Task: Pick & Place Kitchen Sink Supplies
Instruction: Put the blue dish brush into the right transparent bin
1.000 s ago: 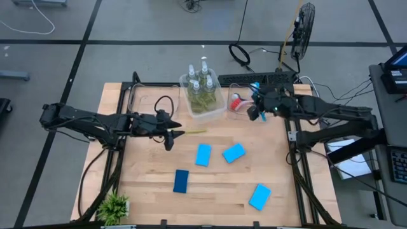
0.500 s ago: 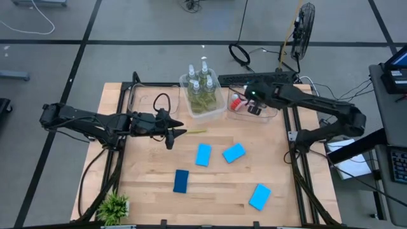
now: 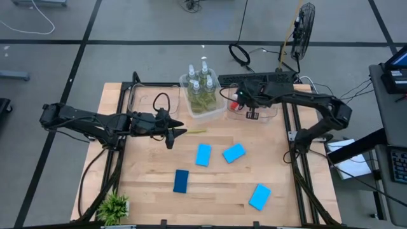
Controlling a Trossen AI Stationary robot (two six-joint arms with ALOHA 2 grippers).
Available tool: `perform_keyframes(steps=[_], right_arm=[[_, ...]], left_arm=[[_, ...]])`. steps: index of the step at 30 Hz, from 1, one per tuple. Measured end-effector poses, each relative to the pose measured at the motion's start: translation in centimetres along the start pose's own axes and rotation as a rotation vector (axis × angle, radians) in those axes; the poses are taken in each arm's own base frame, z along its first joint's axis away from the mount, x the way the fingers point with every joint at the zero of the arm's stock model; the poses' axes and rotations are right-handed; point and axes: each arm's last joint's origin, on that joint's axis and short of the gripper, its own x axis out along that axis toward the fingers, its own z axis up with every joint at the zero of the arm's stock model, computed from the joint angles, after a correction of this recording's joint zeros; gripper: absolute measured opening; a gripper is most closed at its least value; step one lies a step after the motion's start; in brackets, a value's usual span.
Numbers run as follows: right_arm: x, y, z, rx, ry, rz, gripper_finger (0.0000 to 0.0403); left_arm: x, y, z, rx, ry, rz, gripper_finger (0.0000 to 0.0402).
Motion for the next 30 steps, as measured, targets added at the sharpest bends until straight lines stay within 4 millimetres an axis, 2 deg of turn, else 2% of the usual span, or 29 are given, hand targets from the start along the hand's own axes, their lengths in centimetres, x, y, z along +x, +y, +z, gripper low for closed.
perform_keyframes(steps=[5,19,30], right_arm=[[1.2,-0.2,0.1,-0.005,0.014,0.061,0.0009],[1.6,-0.9,-0.3,0.015,-0.041,0.184,0.0021],[1.7,-1.0,-0.3,0.004,-0.042,0.185,0.0087]], left_arm=[[0.0,0.0,0.0,-0.001,-0.004,-0.002,0.0182],[0.0,0.0,0.0,0.015,-0.004,-0.001,0.0182],[0.0,0.0,0.0,0.018,-0.004,-0.001,0.0182]])
